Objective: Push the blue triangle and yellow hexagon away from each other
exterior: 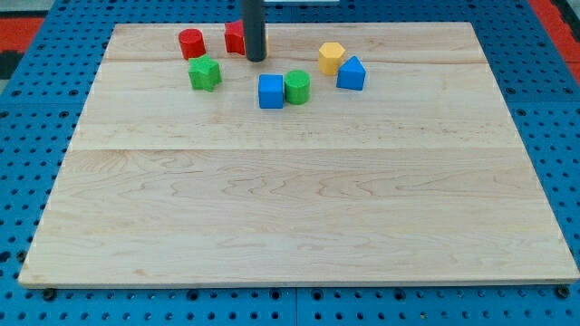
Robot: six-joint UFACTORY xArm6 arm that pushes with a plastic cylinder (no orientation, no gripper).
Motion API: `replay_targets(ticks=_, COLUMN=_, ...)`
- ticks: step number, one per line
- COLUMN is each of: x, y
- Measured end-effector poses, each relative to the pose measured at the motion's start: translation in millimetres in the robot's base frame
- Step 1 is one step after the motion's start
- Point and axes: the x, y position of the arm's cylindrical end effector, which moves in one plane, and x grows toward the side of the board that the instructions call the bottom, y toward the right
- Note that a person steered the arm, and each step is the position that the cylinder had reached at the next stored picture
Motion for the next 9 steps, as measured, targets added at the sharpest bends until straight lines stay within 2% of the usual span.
replay_targets(ticks=1, x=12.0, y=-4.8)
replay_targets(ticks=3, x=-7.9, y=-77.7)
replay_targets(ticks=5, x=17.6, y=-39.9)
replay_targets(ticks=6, x=-5.6, y=-68.8)
replay_targets(ticks=7, x=-8.9, y=-86.1)
replay_targets(ticks=8, x=23.5, y=-74.2)
replay_targets(ticks=9, x=28.2, y=-56.1)
